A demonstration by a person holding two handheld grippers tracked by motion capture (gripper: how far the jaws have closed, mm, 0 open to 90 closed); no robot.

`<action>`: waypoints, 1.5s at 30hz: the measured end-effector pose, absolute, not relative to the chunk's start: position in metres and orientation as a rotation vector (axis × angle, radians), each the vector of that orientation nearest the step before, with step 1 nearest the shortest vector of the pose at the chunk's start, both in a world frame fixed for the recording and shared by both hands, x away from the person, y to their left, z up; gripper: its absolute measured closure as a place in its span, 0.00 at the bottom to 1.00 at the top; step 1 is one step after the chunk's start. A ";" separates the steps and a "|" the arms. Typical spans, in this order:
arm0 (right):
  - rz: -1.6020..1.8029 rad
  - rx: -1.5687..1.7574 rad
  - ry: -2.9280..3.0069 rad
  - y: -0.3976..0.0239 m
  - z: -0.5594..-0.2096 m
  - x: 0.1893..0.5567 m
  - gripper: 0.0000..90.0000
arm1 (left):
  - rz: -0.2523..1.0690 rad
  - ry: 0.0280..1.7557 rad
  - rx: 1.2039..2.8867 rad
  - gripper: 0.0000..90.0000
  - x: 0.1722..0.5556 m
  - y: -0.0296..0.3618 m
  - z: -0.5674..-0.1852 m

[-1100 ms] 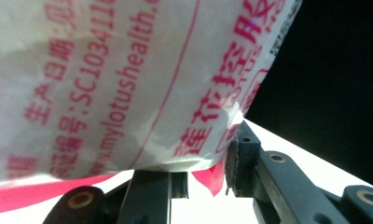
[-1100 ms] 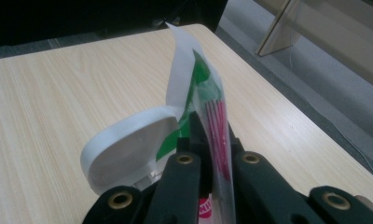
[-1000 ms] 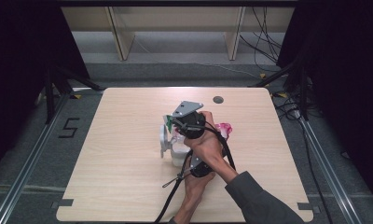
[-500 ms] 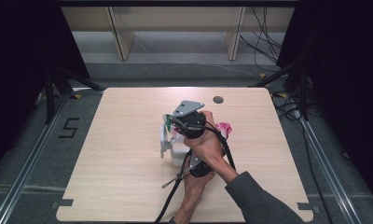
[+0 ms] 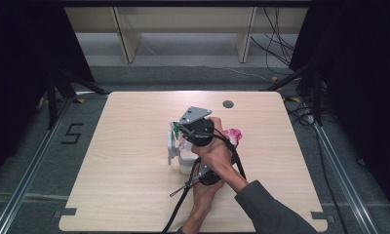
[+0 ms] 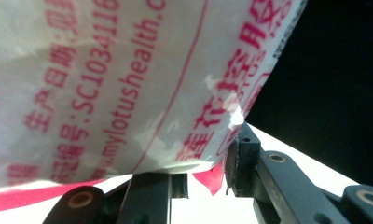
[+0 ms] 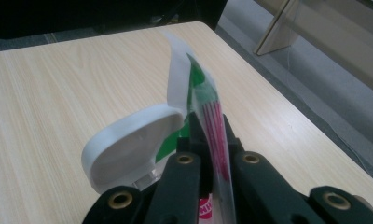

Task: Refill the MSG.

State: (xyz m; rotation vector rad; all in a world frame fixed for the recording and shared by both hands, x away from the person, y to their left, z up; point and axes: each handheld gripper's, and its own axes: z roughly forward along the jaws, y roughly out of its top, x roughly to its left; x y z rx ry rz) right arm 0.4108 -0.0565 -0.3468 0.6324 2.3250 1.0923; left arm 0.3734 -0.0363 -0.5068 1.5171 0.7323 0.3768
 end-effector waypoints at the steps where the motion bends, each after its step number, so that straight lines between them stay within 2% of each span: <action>1: 1.111 0.646 2.318 -0.058 -0.346 0.412 1.00 | 0.365 0.740 1.503 0.81 0.373 -0.038 -0.507; 26: 1.078 0.638 2.320 -0.055 -0.346 0.413 1.00 | 0.366 0.738 1.486 0.81 0.374 -0.038 -0.505; 35: 1.067 0.627 2.324 -0.053 -0.347 0.413 1.00 | 0.334 0.787 1.478 0.81 0.369 -0.039 -0.506; 42: 1.089 0.666 2.330 -0.055 -0.345 0.412 1.00 | 0.351 0.737 1.480 0.81 0.372 -0.039 -0.505; 45: 1.064 0.623 2.322 -0.054 -0.349 0.414 1.00 | 0.333 0.788 1.475 0.81 0.370 -0.040 -0.506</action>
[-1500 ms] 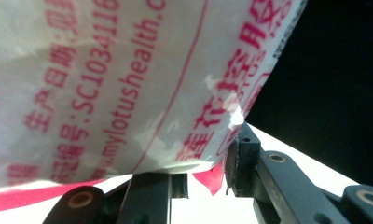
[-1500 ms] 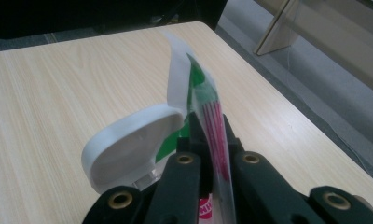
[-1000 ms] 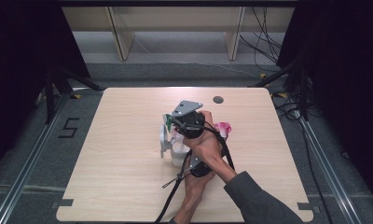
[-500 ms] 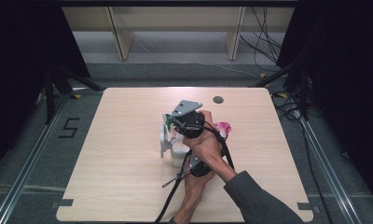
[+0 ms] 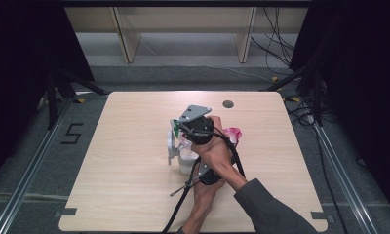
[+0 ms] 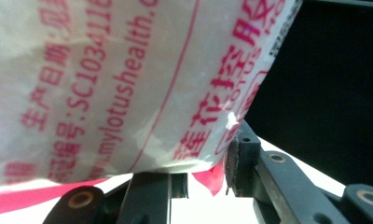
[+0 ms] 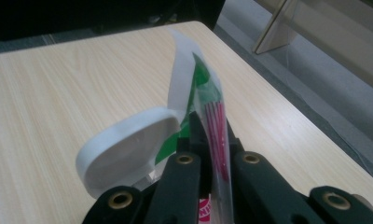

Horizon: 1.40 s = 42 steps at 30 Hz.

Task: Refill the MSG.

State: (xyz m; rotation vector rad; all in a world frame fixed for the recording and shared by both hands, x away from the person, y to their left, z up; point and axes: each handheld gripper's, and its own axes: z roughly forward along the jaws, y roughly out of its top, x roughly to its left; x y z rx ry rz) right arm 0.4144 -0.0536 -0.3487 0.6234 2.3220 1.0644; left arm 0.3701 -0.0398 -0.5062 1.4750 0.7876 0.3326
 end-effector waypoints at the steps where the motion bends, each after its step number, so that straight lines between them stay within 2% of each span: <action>1: 1.059 0.625 2.336 -0.053 -0.349 0.415 1.00 | 0.338 0.785 1.477 0.81 0.370 -0.039 -0.506; 3: 1.075 0.639 2.326 -0.054 -0.347 0.414 1.00 | 0.358 0.741 1.487 0.81 0.373 -0.038 -0.506; 29: 1.078 0.634 2.331 -0.055 -0.345 0.414 1.00 | 0.355 0.741 1.473 0.81 0.371 -0.041 -0.505; 31: 1.075 0.635 2.328 -0.056 -0.345 0.413 1.00 | 0.344 0.781 1.467 0.81 0.369 -0.041 -0.504; 33: 1.083 0.642 2.319 -0.056 -0.345 0.413 1.00 | 0.364 0.735 1.486 0.81 0.372 -0.040 -0.504; 34: 1.085 0.644 2.319 -0.056 -0.345 0.413 1.00 | 0.344 0.783 1.461 0.81 0.369 -0.042 -0.504; 42: 1.075 0.649 2.328 -0.053 -0.346 0.412 1.00 | 0.382 0.769 1.496 0.81 0.370 -0.038 -0.504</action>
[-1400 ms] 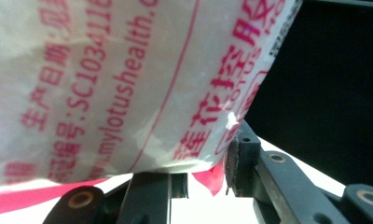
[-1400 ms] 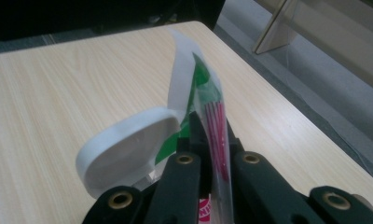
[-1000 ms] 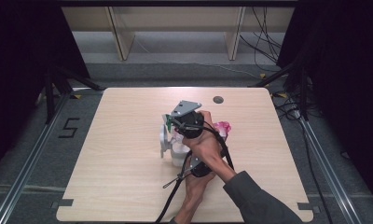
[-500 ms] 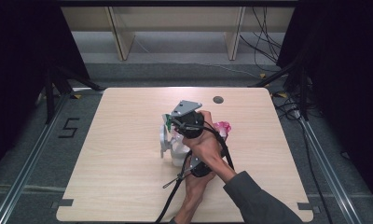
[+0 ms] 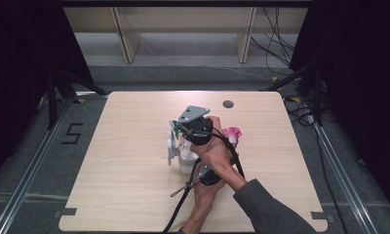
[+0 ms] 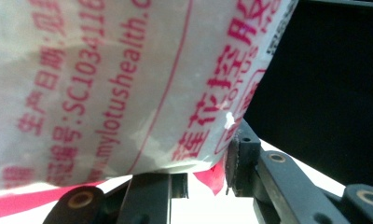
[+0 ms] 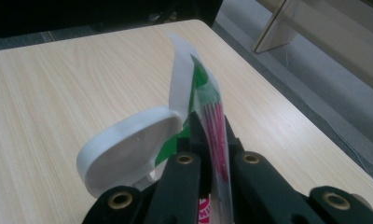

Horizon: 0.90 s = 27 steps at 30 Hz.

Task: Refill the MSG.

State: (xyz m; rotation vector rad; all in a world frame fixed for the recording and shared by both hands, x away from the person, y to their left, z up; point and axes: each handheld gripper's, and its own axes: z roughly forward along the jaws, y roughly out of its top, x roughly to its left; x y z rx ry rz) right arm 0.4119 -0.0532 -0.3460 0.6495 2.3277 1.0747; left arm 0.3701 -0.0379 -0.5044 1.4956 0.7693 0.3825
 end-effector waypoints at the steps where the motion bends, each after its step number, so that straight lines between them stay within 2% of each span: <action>1: 1.080 0.631 2.320 -0.054 -0.345 0.413 1.00 | 0.370 0.739 1.491 0.81 0.371 -0.039 -0.504; 2: 1.084 0.635 2.317 -0.054 -0.345 0.413 1.00 | 0.342 0.786 1.454 0.81 0.369 -0.042 -0.505; 18: 1.072 0.648 2.333 -0.053 -0.345 0.413 1.00 | 0.378 0.777 1.483 0.81 0.371 -0.039 -0.503; 20: 1.074 0.636 2.325 -0.053 -0.345 0.414 1.00 | 0.376 0.783 1.467 0.81 0.371 -0.040 -0.503; 21: 1.064 0.644 2.333 -0.052 -0.344 0.413 1.00 | 0.320 0.792 1.368 0.81 0.370 -0.049 -0.502; 23: 1.063 0.632 2.331 -0.050 -0.344 0.412 1.00 | 0.366 0.796 1.402 0.81 0.368 -0.048 -0.501; 27: 1.057 0.612 2.325 -0.049 -0.343 0.412 1.00 | 0.354 0.789 1.396 0.81 0.369 -0.046 -0.500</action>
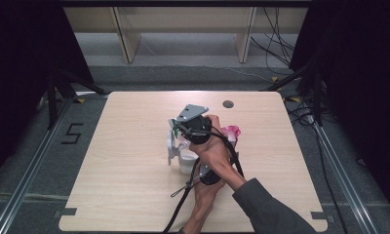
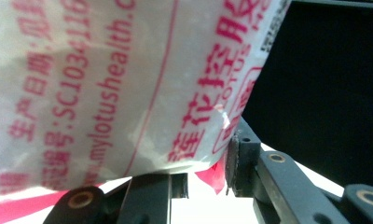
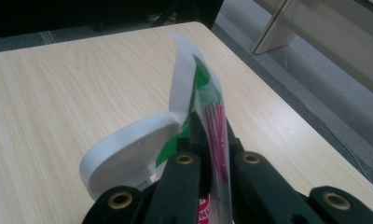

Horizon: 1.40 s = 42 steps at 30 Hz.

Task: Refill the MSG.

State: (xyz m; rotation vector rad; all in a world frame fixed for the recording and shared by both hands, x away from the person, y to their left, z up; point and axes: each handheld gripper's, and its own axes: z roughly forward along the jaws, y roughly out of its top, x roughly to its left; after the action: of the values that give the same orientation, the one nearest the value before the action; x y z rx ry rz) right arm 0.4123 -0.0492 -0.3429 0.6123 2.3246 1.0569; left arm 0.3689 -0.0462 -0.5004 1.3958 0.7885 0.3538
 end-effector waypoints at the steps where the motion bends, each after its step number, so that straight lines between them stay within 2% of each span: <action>1: 1.053 0.606 2.331 -0.049 -0.343 0.412 1.00 | 0.356 0.788 1.397 0.81 0.369 -0.046 -0.500; 7: 1.041 0.617 2.337 -0.046 -0.346 0.413 1.00 | 0.306 0.800 1.363 0.81 0.370 -0.048 -0.502; 17: 1.046 0.631 2.340 -0.045 -0.345 0.412 1.00 | 0.332 0.841 1.372 0.81 0.367 -0.046 -0.500; 21: 1.064 0.638 2.336 -0.045 -0.344 0.412 1.00 | 0.311 0.802 1.360 0.81 0.369 -0.046 -0.501; 42: 1.048 0.610 2.340 -0.043 -0.347 0.415 1.00 | 0.312 0.816 1.359 0.81 0.370 -0.044 -0.503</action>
State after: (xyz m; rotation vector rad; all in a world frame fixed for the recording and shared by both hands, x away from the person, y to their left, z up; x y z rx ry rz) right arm 0.4153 -0.0429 -0.3465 0.6104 2.3396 1.0485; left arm 0.3704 -0.0443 -0.5026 1.3593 0.8163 0.3119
